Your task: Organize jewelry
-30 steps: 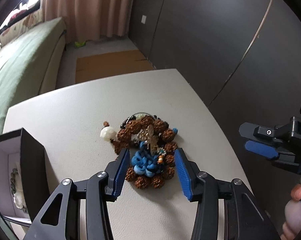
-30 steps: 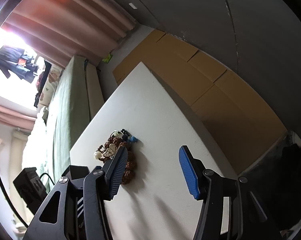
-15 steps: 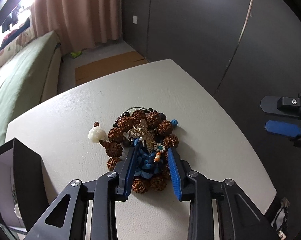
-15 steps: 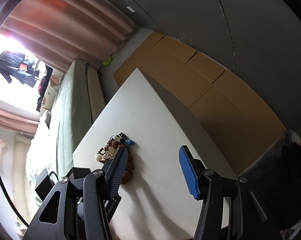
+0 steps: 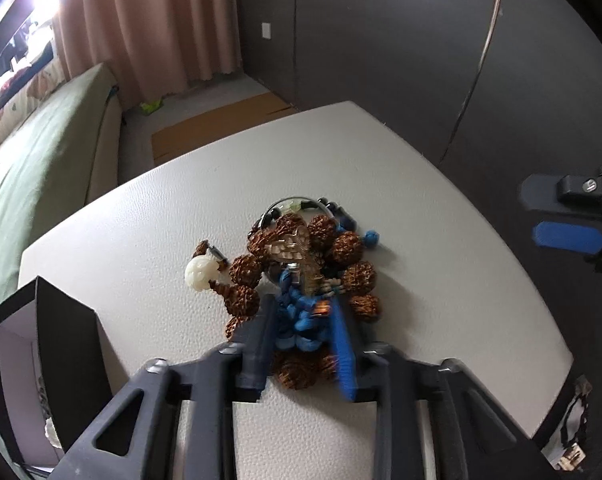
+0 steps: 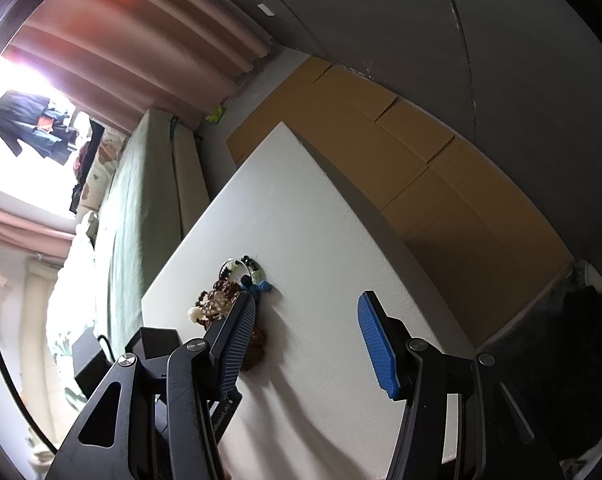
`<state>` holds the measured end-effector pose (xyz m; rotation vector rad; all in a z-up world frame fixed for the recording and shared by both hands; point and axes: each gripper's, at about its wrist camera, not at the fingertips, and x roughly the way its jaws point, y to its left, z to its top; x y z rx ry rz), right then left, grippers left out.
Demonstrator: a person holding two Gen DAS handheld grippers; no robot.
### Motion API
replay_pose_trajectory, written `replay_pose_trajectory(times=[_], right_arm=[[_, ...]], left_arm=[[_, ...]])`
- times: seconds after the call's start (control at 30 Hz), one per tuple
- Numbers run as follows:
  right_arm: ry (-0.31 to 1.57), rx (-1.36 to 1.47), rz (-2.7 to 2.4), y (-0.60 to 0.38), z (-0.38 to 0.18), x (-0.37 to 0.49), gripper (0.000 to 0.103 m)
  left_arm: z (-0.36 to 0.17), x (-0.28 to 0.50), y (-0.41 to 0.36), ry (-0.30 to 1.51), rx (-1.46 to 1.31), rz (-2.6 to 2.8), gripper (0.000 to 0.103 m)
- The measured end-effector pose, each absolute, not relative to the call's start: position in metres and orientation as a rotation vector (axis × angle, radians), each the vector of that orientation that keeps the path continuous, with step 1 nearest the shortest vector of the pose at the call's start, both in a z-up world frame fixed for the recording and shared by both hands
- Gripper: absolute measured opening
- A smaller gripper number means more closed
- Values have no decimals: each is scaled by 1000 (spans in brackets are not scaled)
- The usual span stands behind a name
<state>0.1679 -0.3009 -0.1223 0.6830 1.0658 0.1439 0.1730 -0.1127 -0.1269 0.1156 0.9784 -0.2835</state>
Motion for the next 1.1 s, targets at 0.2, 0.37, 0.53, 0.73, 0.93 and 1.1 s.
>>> replay_pose_trajectory(times=[0.2,0.37,0.53,0.73,0.93,1.1], right_arm=[[1082,645,163,-287,-123,168,55],[1094,626,191,-275,-124,169,55],[1104,605,223,-259,-127,171,55],[1134,573,262,-232,-140,179,55],[1125,484,250,-206,-147,190,54],[1126,359,202,-183,-156,195,45]], left_arm=[[-110,167,-96,988,-1,-317,11],[-85,158,-80,953,-116,-371,11],[-69,152,-65,923,-182,-384,11],[-48,148,-38,859,-244,-344,11],[-38,146,-4,825,-277,-258,11],[-33,139,25,812,-315,-202,11]])
